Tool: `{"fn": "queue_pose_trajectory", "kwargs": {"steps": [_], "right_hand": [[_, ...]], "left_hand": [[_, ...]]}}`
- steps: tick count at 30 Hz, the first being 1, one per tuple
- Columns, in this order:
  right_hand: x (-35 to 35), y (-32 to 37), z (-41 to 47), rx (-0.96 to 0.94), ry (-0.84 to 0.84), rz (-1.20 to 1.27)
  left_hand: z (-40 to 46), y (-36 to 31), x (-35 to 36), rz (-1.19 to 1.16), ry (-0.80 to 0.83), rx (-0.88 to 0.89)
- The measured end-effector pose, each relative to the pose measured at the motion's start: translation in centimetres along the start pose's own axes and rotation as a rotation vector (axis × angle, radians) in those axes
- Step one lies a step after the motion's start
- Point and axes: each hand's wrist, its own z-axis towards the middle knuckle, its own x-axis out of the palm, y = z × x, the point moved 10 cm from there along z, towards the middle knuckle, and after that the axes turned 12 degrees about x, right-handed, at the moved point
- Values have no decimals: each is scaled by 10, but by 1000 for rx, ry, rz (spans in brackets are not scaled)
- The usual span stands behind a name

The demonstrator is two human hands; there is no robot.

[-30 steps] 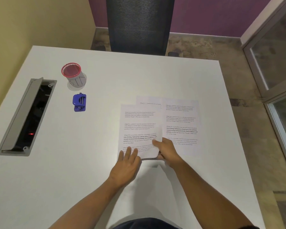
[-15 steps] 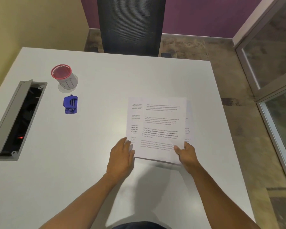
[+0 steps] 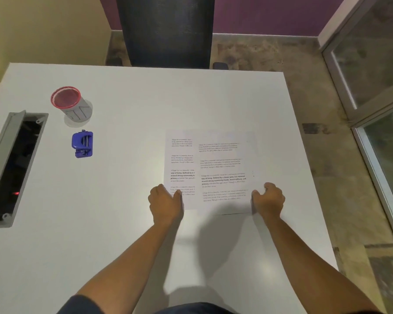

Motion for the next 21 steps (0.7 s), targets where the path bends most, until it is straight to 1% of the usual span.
{"fn": "queue_pose_trajectory", "kwargs": {"steps": [5, 9, 14, 17, 21], "right_hand": [[14, 4, -4, 12, 3, -185], [22, 10, -3, -40, -17, -286], [31, 20, -4, -112, 17, -322], [36, 25, -11, -137, 35, -307], [43, 32, -22, -167, 57, -287]], "left_hand": [[2, 3, 9, 44, -18, -65], [8, 8, 14, -53, -34, -178], [12, 6, 27, -100, 35, -261], [13, 6, 33, -81, 73, -284], [14, 3, 33, -18, 53, -307]]}}
